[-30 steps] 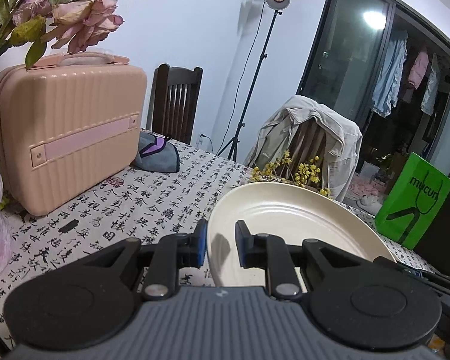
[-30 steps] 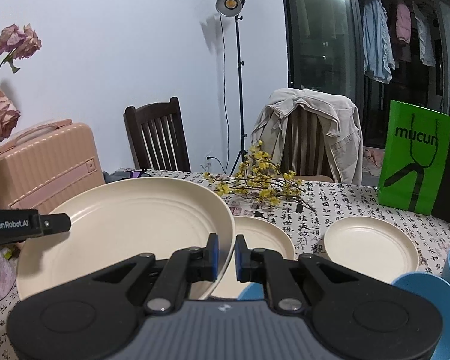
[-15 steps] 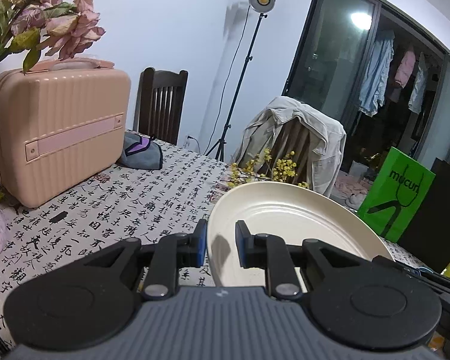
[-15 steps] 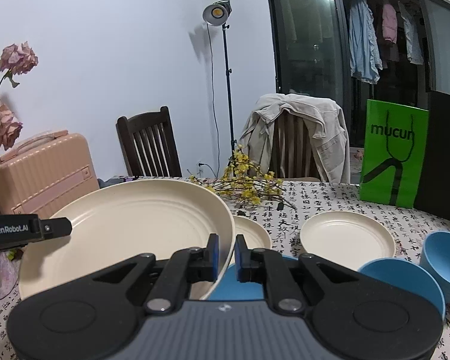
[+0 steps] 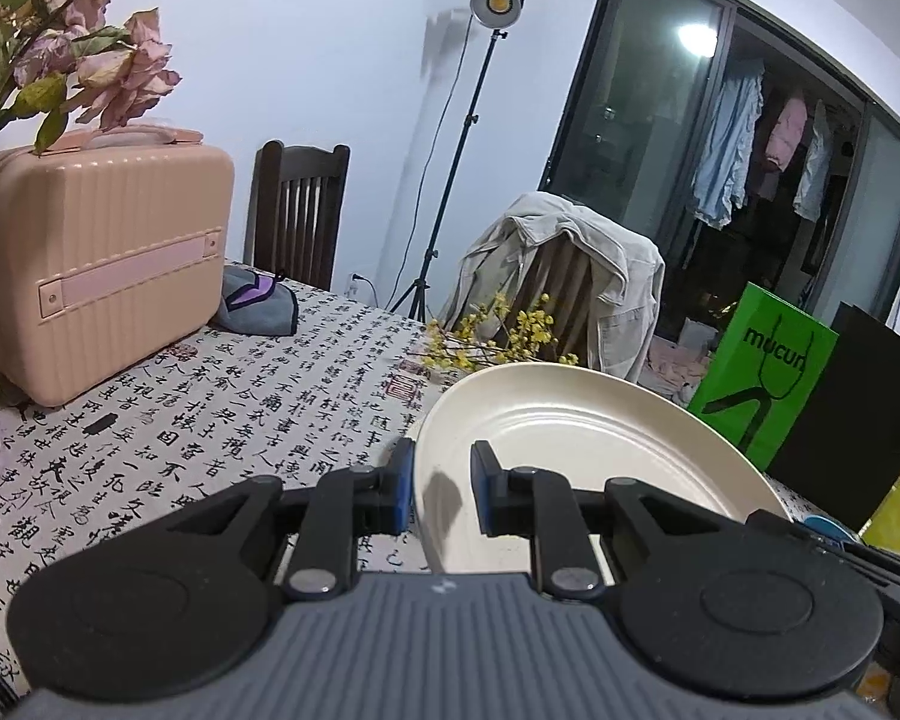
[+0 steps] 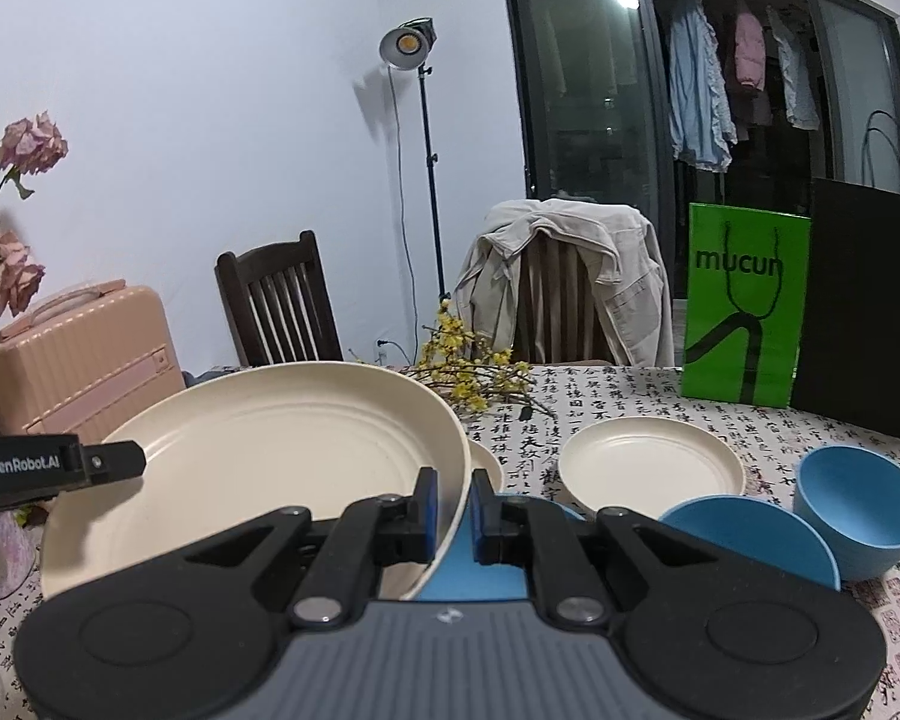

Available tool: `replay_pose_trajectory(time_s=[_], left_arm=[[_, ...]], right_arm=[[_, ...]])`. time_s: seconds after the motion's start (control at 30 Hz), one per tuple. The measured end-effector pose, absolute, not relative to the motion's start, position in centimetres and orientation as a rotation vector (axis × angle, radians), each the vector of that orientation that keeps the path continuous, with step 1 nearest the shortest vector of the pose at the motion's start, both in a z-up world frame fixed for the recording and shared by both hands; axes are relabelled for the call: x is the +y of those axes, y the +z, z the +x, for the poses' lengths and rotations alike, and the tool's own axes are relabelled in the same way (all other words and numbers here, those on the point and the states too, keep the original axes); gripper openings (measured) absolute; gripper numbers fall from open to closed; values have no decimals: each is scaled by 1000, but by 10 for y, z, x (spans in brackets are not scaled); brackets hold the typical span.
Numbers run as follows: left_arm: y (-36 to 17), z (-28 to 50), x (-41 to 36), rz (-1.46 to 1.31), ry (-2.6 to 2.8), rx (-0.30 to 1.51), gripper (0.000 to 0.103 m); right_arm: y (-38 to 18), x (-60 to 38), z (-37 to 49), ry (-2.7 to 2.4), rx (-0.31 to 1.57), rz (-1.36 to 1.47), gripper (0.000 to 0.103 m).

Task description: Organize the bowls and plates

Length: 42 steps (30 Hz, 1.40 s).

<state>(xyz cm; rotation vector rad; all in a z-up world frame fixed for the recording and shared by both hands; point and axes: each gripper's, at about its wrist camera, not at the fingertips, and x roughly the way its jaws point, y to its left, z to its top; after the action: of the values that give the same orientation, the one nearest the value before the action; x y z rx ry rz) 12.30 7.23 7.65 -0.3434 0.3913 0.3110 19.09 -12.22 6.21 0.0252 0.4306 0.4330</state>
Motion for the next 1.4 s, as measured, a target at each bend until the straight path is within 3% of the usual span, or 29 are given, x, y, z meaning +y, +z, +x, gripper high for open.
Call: replay_pose_trajectory(time_s=[1.4], left_arm=[[58,108,-12,-295,108,387,20]], right_arm=[[35,-226,147,293,383,114,11]])
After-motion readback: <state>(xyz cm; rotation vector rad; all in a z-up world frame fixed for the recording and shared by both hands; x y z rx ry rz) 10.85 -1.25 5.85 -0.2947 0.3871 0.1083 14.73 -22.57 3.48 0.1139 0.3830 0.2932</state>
